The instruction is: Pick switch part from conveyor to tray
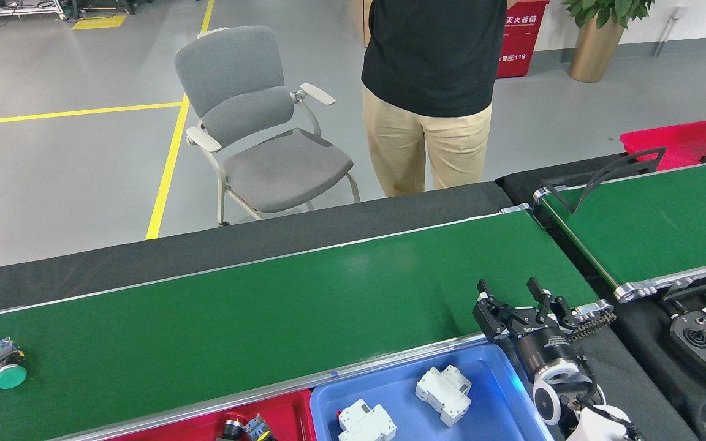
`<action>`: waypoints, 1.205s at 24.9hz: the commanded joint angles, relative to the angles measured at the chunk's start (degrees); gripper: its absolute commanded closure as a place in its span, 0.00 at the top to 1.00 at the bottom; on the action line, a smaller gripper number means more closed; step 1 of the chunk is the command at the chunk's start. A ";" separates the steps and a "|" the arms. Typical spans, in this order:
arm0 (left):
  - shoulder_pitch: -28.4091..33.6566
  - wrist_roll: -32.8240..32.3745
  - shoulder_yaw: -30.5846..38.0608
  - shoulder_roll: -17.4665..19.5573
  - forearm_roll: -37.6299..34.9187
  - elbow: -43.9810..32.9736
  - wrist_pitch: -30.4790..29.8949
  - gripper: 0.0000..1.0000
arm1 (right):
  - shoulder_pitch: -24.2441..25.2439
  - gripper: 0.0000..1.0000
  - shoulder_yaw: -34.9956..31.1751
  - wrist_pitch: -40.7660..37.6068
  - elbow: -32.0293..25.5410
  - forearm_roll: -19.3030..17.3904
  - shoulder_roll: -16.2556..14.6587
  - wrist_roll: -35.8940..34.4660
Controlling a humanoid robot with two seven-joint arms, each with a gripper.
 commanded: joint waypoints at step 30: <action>-36.28 -13.26 -2.08 26.59 3.17 53.45 9.95 0.17 | -1.24 0.98 0.75 -1.72 -0.83 -0.16 -0.17 -0.83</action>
